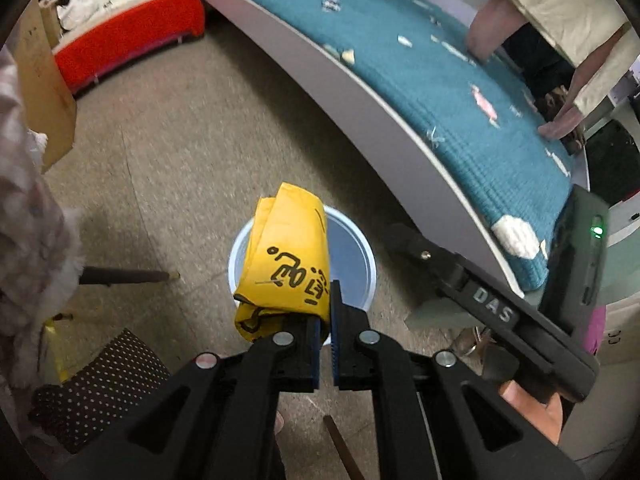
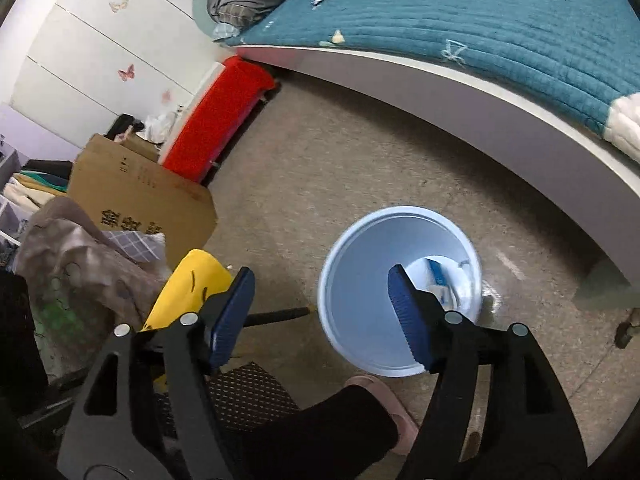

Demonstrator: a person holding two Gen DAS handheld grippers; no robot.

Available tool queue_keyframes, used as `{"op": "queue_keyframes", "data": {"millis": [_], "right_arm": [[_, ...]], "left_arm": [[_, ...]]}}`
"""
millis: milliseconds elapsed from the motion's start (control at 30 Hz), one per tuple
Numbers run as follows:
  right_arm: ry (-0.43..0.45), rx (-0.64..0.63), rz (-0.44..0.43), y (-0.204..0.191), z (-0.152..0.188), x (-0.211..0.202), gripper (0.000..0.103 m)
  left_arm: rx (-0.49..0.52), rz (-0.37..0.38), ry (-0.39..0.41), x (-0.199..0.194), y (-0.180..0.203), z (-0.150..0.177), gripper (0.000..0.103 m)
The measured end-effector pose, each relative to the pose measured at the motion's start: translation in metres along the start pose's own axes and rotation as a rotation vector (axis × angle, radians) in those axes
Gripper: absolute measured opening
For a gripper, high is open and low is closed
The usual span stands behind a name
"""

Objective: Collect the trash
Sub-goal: 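Carry both items over the blue bin and open both grippers to drop them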

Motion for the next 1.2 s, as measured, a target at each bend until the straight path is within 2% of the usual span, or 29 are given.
{"op": "queue_keyframes", "data": {"millis": [267,433,567,633,667,700,733,833,900,1100,1200], "right_arm": [[0.043,-0.034,0.168,0.016,0.009,-0.004,0.072],[0.090,-0.024,0.203,0.024,0.007,-0.015,0.072],[0.134,0.036,0.163,0.029,0.002,-0.033,0.072],[0.153,0.049,0.154,0.028,-0.003,-0.039,0.073],[0.166,0.055,0.150,0.030,-0.005,-0.044,0.073],[0.170,0.060,0.148,0.030,-0.005,-0.047,0.075],[0.171,0.062,0.152,0.031,-0.005,-0.049,0.075],[0.171,0.064,0.149,0.031,-0.005,-0.056,0.075],[0.160,0.060,0.146,0.028,-0.002,-0.058,0.075],[0.155,0.025,0.112,0.013,0.005,-0.076,0.075],[0.165,-0.004,0.075,-0.004,0.008,-0.093,0.075]], "left_arm": [[-0.046,0.041,-0.141,0.049,-0.009,0.006,0.004],[-0.042,0.059,-0.171,0.062,-0.002,-0.001,0.004],[-0.014,0.080,-0.136,0.057,0.008,-0.011,0.008],[-0.010,0.083,-0.121,0.053,0.012,-0.017,0.037],[-0.013,0.079,-0.104,0.050,0.011,-0.019,0.058],[-0.016,0.067,-0.076,0.046,0.011,-0.021,0.065],[-0.025,0.068,-0.047,0.039,0.010,-0.022,0.066],[-0.059,0.078,-0.040,0.031,0.007,-0.022,0.067],[-0.065,0.056,-0.024,0.024,0.006,-0.021,0.067],[-0.056,-0.030,0.082,-0.022,0.009,-0.012,0.067],[-0.004,-0.119,0.168,-0.062,0.020,-0.007,0.067]]}}
Point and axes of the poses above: each gripper's, at about its wrist camera, not at the fingertips, and x roughly the way its jaws point, y to its right, z to its underside, the point moved 4 cm from there along x, roughly the way its jaws point, and after that the axes turned 11 degrees about z, right-handed, at the moved point
